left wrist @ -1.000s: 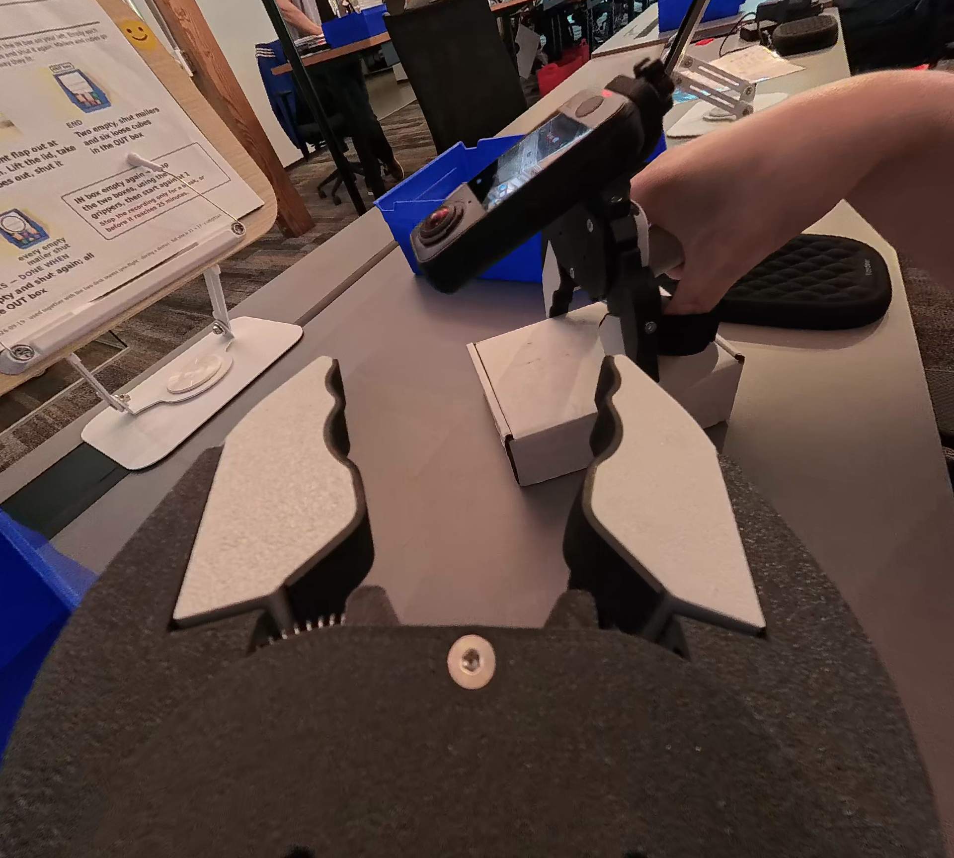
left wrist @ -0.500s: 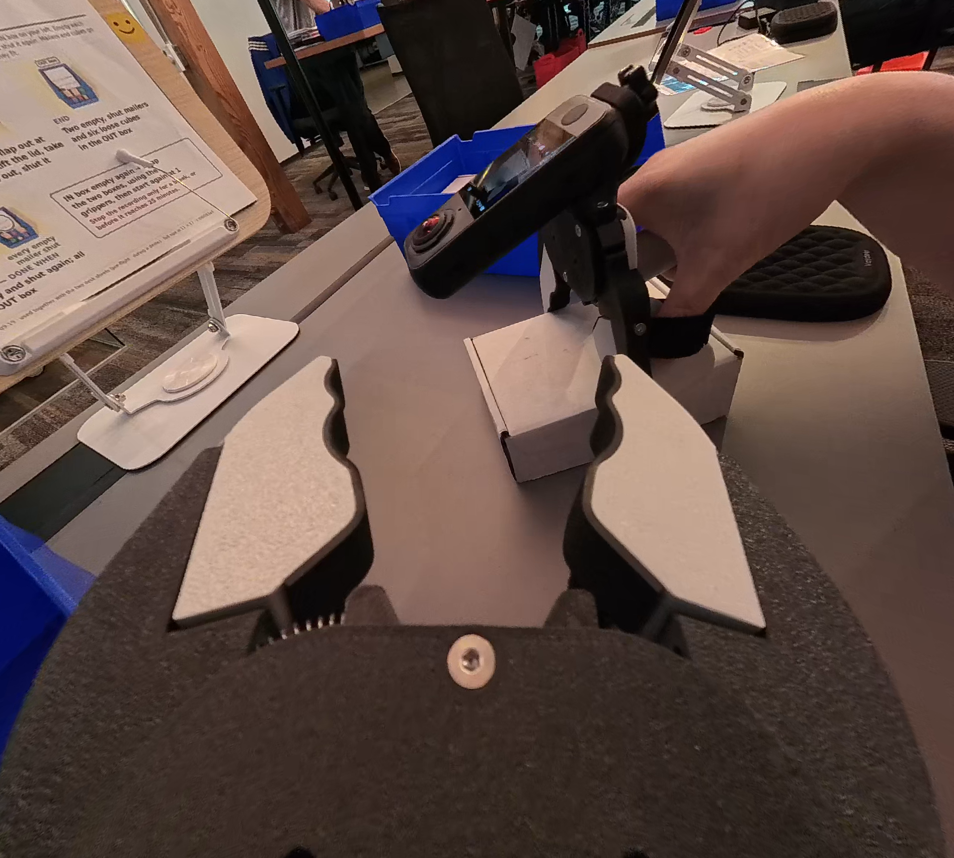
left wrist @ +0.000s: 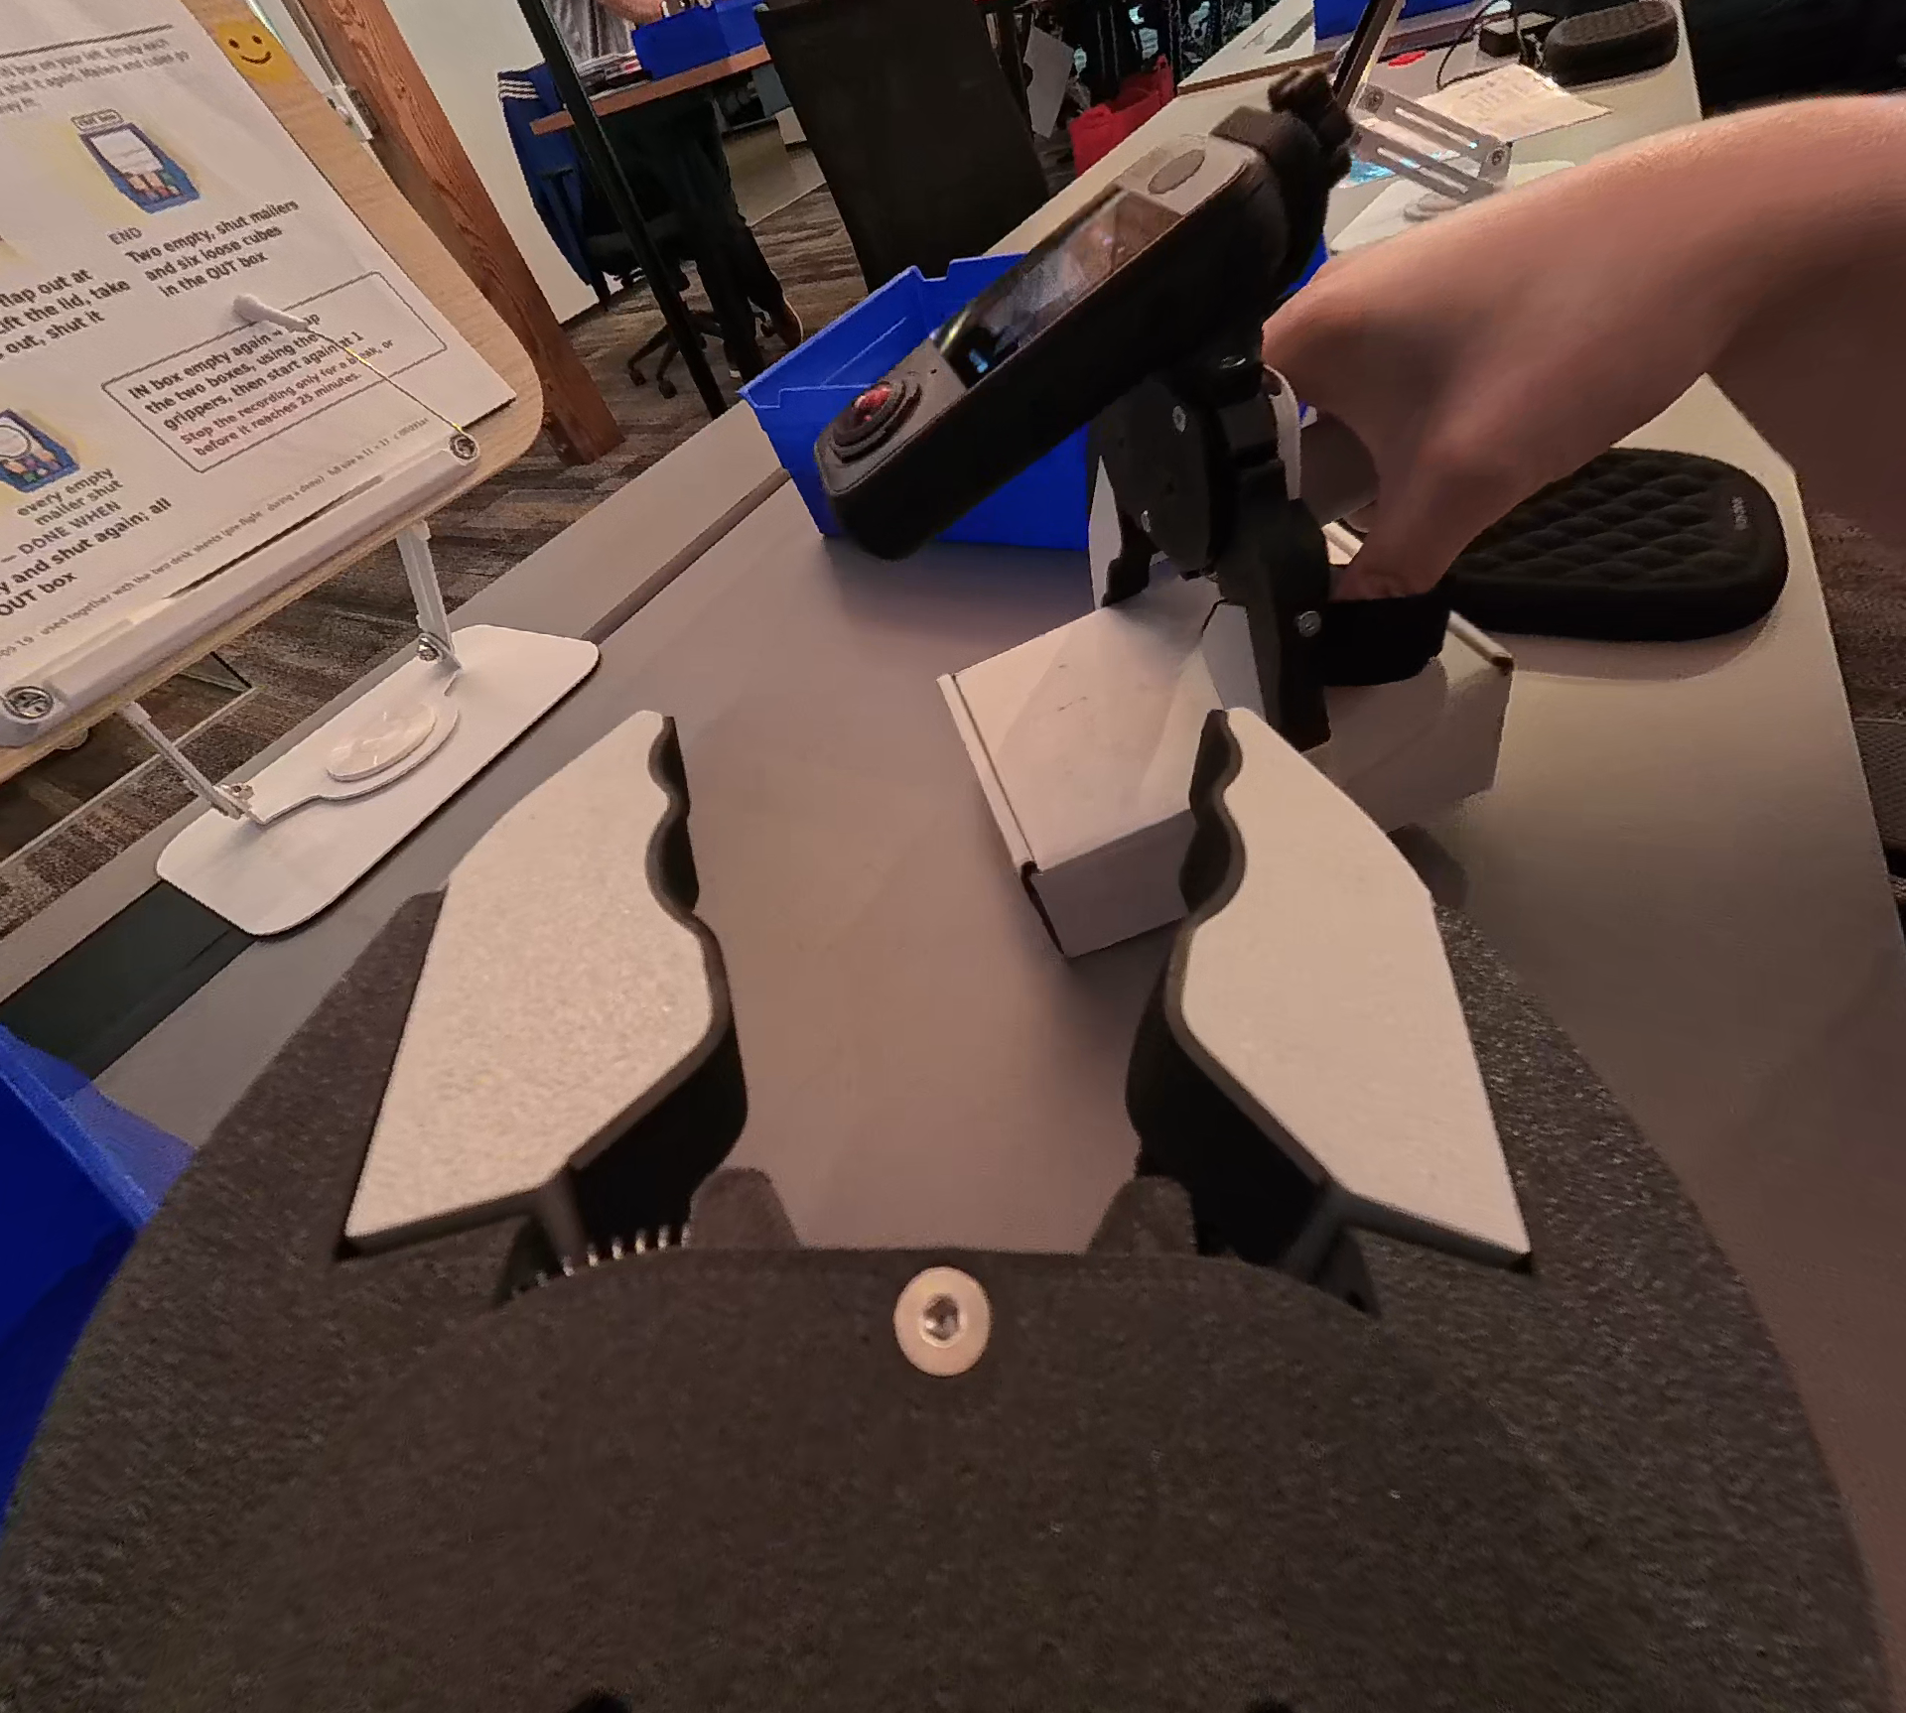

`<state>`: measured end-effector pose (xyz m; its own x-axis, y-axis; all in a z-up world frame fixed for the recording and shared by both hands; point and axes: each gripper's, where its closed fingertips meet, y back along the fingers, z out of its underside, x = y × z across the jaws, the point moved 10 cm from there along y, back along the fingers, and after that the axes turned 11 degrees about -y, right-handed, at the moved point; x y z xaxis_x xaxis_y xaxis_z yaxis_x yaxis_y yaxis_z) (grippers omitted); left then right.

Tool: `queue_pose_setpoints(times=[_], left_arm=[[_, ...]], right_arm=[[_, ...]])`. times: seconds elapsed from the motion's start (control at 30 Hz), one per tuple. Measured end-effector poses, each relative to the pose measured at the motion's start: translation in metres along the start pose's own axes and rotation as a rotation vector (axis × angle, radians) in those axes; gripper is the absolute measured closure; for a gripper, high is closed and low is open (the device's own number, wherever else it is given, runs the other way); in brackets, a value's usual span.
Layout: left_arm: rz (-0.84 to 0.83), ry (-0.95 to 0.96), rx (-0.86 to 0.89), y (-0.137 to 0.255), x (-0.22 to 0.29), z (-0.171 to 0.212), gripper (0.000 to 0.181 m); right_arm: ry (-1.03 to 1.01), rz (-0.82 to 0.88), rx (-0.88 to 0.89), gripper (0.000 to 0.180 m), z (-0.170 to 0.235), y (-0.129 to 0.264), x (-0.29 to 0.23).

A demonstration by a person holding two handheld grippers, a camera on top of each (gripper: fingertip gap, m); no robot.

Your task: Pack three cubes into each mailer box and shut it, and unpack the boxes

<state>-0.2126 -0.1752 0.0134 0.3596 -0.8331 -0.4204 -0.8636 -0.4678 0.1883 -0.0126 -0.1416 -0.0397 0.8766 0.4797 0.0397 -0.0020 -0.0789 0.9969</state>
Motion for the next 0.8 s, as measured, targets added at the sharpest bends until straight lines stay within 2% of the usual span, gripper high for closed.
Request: queue_pose_setpoints(times=[0.2, 0.4, 0.8], left_arm=[[0.000, 0.000, -0.001, 0.000, 0.000, 0.000, 0.088], [0.003, -0.006, -0.005, -0.001, 0.001, 0.000, 0.087], [0.021, -0.019, -0.033, -0.006, 0.005, 0.002, 0.087]], right_arm=[[0.014, 0.020, 0.007, 0.048, 0.003, 0.007, 0.000], [0.012, 0.012, -0.079, 0.048, 0.006, -0.003, 0.002], [0.001, 0.067, -0.108, 0.048, -0.006, -0.005, 0.004]])
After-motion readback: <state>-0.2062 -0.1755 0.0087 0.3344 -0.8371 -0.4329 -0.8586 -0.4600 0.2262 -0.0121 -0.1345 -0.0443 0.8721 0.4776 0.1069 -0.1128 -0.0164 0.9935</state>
